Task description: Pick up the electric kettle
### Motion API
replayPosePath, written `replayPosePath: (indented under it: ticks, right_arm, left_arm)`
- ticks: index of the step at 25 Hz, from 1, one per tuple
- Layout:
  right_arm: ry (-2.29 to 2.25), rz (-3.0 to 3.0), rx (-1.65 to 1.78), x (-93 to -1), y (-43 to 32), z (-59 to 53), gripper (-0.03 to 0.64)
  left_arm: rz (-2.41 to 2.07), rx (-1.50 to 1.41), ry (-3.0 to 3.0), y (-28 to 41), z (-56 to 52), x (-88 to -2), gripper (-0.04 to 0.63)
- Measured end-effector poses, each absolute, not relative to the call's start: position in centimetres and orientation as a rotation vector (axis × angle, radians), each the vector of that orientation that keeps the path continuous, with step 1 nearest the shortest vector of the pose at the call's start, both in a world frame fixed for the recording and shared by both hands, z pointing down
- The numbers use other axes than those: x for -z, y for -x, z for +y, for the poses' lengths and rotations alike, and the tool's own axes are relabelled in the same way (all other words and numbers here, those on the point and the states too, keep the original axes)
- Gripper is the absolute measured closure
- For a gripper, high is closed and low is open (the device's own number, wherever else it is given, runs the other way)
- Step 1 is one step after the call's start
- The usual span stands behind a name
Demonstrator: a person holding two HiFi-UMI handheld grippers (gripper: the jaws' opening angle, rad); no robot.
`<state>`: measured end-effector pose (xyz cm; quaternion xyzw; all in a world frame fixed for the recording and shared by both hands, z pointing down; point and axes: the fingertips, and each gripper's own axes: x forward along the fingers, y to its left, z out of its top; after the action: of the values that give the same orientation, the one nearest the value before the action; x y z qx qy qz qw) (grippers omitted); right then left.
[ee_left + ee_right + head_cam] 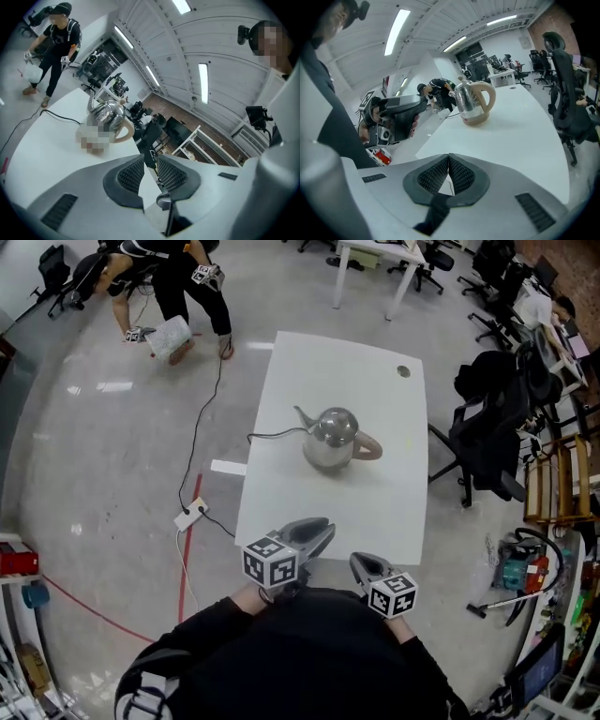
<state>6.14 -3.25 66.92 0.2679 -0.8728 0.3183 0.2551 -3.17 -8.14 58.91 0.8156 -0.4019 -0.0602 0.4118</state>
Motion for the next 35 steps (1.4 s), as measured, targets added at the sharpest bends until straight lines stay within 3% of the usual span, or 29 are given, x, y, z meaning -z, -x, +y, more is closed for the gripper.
replayPosePath:
  ticks: [5,14,24,35]
  right_arm:
    - [-0.595,-2.382,-0.735,-66.5,-3.8,-4.8,0.603]
    - [-0.507,-2.471,-0.811,-66.8,-3.5,-10.2,0.603]
    - [-0.579,-2.647,-0.842,-64.1,-7.4,-19.4,0.603]
    - [-0.412,-2.74,-0.79,-63.1,-7.4,-23.5,0.603]
  left_arm:
    - [-1.068,0.183,-1.982,5.3,-9.5,-59.8,0.495]
    - [-1.188,0.152,-1.934,5.0,-12.9,-59.7,0.495]
    - [-1.332,0.072,-1.94,1.8,-16.5,-58.0,0.495]
    - [-1.599,0.128,-1.764,4.9,-16.5,-57.4,0.495]
